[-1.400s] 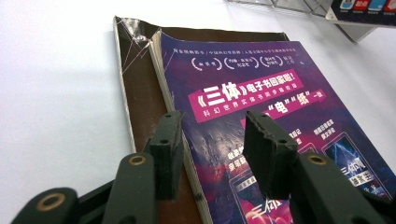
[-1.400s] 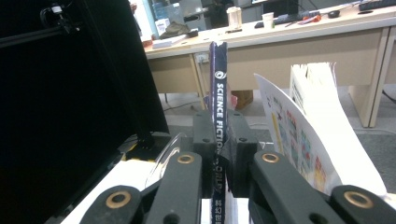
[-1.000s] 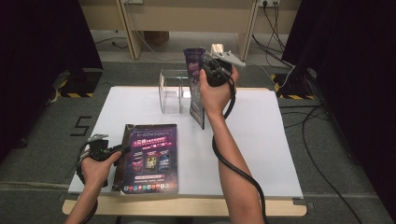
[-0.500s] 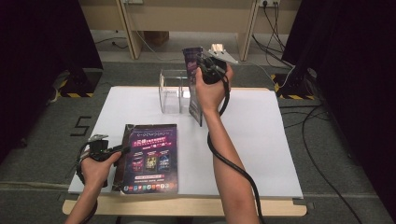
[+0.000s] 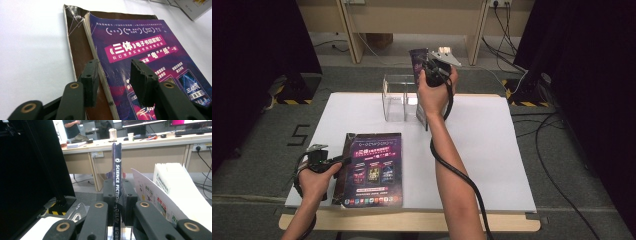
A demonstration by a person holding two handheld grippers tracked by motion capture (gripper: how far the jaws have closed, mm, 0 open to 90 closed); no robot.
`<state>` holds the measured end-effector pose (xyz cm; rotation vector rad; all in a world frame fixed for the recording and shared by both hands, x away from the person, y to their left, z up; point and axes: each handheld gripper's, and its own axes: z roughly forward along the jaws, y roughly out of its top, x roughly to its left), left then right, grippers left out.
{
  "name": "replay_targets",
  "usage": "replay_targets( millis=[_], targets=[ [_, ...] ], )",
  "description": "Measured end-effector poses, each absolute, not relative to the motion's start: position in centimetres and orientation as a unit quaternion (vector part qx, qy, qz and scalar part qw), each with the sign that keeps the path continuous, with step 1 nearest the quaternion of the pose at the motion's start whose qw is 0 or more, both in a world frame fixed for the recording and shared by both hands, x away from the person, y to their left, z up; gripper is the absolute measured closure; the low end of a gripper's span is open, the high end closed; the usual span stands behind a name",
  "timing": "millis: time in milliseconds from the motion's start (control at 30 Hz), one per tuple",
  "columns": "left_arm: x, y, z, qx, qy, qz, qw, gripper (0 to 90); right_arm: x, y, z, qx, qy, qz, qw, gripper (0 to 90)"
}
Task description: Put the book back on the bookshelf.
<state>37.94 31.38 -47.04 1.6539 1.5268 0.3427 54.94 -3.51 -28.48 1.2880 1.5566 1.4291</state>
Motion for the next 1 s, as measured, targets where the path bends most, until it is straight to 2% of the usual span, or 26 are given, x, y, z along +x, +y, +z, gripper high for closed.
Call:
replay_targets(
  millis=[367,600,1000],
  targets=[
    [37.9,31.4,-47.2,0.662,0.608,0.135,0.418,57.7,53.8,-3.1,-29.2,0.474,0.604,0.535,0.351,84.6],
    [37.8,31.5,-47.2,0.661,0.610,0.136,0.416,57.8,50.9,-4.2,-30.1,0.459,0.611,0.535,0.362,84.3],
    [37.7,31.2,-47.1,0.662,0.608,0.134,0.417,57.7,45.7,-6.8,-32.4,0.460,0.622,0.531,0.346,84.2]
  ],
)
